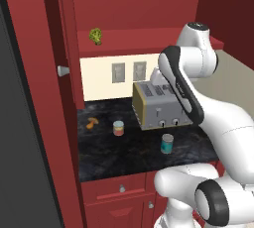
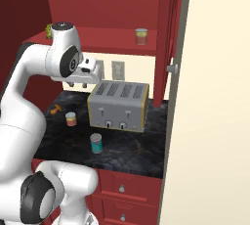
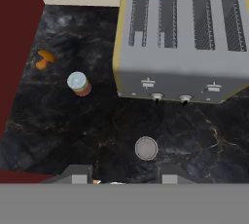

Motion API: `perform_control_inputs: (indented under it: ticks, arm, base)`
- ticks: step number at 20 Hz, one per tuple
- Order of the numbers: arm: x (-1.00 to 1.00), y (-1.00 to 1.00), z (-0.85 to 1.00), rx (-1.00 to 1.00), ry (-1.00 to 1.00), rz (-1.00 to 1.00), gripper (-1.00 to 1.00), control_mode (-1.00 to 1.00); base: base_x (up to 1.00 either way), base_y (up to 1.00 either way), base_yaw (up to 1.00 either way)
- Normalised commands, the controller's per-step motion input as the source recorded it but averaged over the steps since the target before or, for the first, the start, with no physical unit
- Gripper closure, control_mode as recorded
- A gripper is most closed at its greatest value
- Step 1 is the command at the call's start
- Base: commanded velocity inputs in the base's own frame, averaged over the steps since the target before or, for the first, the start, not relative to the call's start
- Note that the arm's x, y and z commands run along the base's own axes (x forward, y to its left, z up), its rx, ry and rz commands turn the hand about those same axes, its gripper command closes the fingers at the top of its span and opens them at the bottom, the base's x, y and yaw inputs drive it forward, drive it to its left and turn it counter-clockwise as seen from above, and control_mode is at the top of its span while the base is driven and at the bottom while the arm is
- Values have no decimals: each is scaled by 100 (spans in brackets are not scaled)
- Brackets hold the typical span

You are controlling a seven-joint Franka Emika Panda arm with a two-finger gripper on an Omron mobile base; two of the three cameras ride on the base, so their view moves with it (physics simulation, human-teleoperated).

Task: Pick the cans from the counter and place them in their designated side in the cabinet.

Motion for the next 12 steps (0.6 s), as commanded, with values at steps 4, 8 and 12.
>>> perform_control_inputs:
  ticks: [4, 8, 12]
  arm:
    - [-4, 0, 0, 0, 0, 0, -100, -100]
    - [-30, 0, 0, 0, -1, -3, -100, -100]
    - [-33, 0, -3, 0, 0, -4, -100, -100]
  base:
    - [0, 0, 0]
    - [0, 0, 0]
    - [0, 0, 0]
